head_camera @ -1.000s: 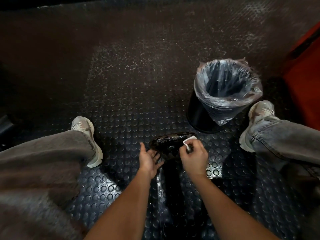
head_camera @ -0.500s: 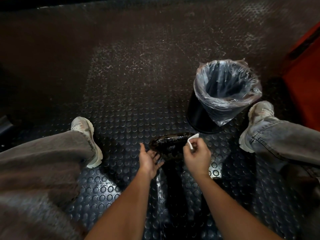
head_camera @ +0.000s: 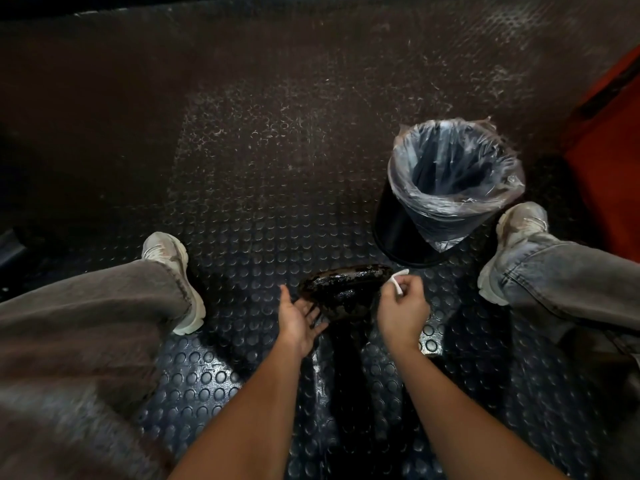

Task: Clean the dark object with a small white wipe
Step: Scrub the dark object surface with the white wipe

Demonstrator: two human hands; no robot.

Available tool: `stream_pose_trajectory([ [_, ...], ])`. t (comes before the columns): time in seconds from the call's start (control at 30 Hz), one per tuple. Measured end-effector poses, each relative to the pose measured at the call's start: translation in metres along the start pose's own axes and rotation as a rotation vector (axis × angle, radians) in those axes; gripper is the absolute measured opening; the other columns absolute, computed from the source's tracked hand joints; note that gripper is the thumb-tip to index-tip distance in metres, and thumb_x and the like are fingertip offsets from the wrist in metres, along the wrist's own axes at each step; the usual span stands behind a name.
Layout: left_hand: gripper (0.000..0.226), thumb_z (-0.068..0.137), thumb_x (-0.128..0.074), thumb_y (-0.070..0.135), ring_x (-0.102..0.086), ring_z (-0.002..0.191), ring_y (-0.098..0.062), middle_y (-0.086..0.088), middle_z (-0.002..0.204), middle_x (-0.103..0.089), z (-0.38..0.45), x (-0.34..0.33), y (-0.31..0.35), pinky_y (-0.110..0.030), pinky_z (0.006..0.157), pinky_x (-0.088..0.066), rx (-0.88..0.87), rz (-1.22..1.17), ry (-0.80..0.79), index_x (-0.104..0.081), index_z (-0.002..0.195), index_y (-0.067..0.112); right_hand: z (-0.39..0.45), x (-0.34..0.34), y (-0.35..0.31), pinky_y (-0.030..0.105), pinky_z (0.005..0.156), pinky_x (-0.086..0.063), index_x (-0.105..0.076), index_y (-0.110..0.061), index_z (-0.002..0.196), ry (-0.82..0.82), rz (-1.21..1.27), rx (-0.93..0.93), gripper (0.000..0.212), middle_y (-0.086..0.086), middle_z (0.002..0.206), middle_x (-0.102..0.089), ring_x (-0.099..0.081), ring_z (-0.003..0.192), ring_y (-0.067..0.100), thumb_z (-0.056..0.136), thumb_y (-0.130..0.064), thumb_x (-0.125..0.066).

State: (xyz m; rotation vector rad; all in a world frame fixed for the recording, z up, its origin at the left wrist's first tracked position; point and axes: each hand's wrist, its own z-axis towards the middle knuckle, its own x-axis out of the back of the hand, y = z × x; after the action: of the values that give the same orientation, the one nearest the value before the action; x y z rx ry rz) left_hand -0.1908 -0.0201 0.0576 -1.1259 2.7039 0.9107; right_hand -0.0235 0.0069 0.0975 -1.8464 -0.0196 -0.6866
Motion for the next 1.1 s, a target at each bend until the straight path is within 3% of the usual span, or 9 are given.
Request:
stream_pose_trajectory([
  [0.13,0.081,0.097,-0.016,0.074,-0.059,0.108,-0.018,-0.006,0.128,-0.062,0.0,-0.002,-0.001,-0.046,0.096,-0.046,0.002,0.005,0.006,-0.059,0.129,0.013,-0.013,-0.005,0.005,0.022,0.058,-0.037,-0.061,-0.017,0.086,-0.078,-0.128,0.407,0.007,-0.008,0.083,-0.058,-0.052,0.068,0.013,0.082,-0.015,-0.065],
  [0.2,0.08,0.097,-0.015,0.074,-0.058,0.108,-0.018,-0.005,0.131,-0.06,0.001,-0.001,-0.001,-0.046,0.096,-0.045,0.009,0.007,0.009,-0.059,0.128,0.015,-0.011,-0.008,0.015,0.027,0.062,-0.039,-0.062,-0.018,0.087,-0.106,-0.222,0.428,0.009,-0.01,0.086,-0.058,-0.053,0.073,0.013,0.081,-0.014,-0.068],
  [0.4,0.087,0.098,-0.014,0.073,-0.039,0.143,-0.029,-0.012,0.156,-0.04,-0.001,0.0,0.001,-0.057,0.116,-0.033,0.012,0.001,0.008,-0.039,0.151,0.008,0.013,-0.009,0.027,0.028,0.057,-0.039,-0.063,-0.016,0.091,-0.112,-0.149,-0.133,0.003,0.002,0.081,-0.071,-0.064,0.072,0.024,0.09,-0.017,-0.066],
  [0.5,0.087,0.098,-0.014,0.072,-0.041,0.142,-0.03,-0.013,0.155,-0.042,-0.004,-0.002,0.002,-0.057,0.116,-0.032,0.001,-0.005,0.006,-0.04,0.151,0.007,0.015,-0.004,0.019,0.025,0.053,-0.042,-0.061,-0.016,0.093,-0.074,0.015,-0.17,0.004,0.0,0.078,-0.068,-0.067,0.072,0.023,0.093,-0.014,-0.064],
  [0.7,0.086,0.096,-0.015,0.075,-0.053,0.125,-0.025,-0.011,0.147,-0.052,-0.002,-0.002,0.0,-0.051,0.105,-0.042,-0.004,-0.002,-0.017,-0.051,0.143,0.012,-0.005,0.0,0.009,0.009,0.059,-0.037,-0.06,-0.017,0.086,-0.067,-0.061,0.326,0.011,-0.003,0.079,-0.062,-0.055,0.067,0.014,0.084,-0.009,-0.067],
  [0.77,0.086,0.096,-0.015,0.075,-0.055,0.117,-0.022,-0.008,0.144,-0.054,-0.001,-0.002,-0.001,-0.05,0.102,-0.042,-0.004,0.006,-0.013,-0.056,0.137,0.012,-0.008,-0.003,0.013,0.009,0.062,-0.036,-0.063,-0.016,0.086,-0.12,-0.138,0.378,0.009,-0.006,0.082,-0.06,-0.054,0.07,0.013,0.083,-0.009,-0.068],
  [0.83,0.086,0.096,-0.015,0.075,-0.052,0.125,-0.024,-0.009,0.147,-0.051,-0.001,-0.002,0.0,-0.052,0.106,-0.041,0.0,0.004,-0.006,-0.054,0.139,0.012,-0.005,-0.006,0.019,0.022,0.059,-0.041,-0.063,-0.019,0.086,-0.166,-0.202,0.285,0.008,-0.006,0.08,-0.063,-0.057,0.07,0.015,0.085,-0.013,-0.067],
  [1.0,0.089,0.097,-0.015,0.073,-0.038,0.144,-0.03,-0.013,0.157,-0.038,-0.002,0.0,0.002,-0.056,0.115,-0.034,0.01,0.002,-0.002,-0.037,0.152,0.007,0.013,-0.004,0.025,0.023,0.055,-0.042,-0.062,-0.017,0.092,-0.118,-0.071,-0.188,0.007,0.003,0.084,-0.071,-0.063,0.068,0.015,0.092,-0.015,-0.069],
  [1.1,0.089,0.097,-0.015,0.073,-0.036,0.145,-0.03,-0.014,0.158,-0.037,-0.002,-0.001,0.002,-0.056,0.115,-0.034,0.004,0.0,-0.001,-0.037,0.152,0.006,0.015,0.0,0.011,0.023,0.056,-0.043,-0.06,-0.016,0.093,-0.082,0.014,-0.15,0.007,-0.007,0.078,-0.064,-0.063,0.069,0.014,0.092,-0.011,-0.066],
])
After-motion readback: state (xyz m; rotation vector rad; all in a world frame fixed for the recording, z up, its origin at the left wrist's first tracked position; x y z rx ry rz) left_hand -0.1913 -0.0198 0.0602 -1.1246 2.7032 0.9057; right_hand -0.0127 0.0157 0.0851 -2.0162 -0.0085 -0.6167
